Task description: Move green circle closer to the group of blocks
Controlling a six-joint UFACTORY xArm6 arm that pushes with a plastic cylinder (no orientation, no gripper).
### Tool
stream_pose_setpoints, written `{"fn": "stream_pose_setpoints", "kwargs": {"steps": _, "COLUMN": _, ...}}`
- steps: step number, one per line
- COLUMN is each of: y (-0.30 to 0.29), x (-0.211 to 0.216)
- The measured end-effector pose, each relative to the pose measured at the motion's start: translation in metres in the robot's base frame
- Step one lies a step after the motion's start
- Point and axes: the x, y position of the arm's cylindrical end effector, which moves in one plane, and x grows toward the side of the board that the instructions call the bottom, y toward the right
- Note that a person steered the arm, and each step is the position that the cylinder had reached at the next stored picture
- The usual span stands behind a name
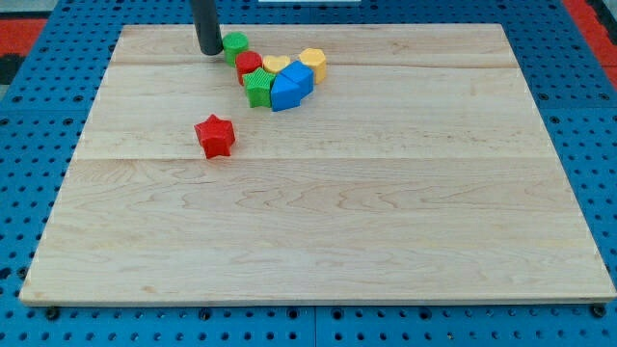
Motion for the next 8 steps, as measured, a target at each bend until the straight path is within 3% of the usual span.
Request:
{"fn": "stream_pose_setpoints", "kwargs": {"steps": 1, "y": -0.019, "x": -0.016}}
{"fn": "stream_pose_setpoints", "kwargs": {"steps": 3, "y": 0.003, "x": -0.023}}
{"fn": "stream_pose_setpoints", "kwargs": {"steps": 4, "y": -0.033, "x": -0.023}}
{"fn": "stream_pose_setpoints", "kwargs": {"steps": 8, "y": 0.011, "x": -0.008}}
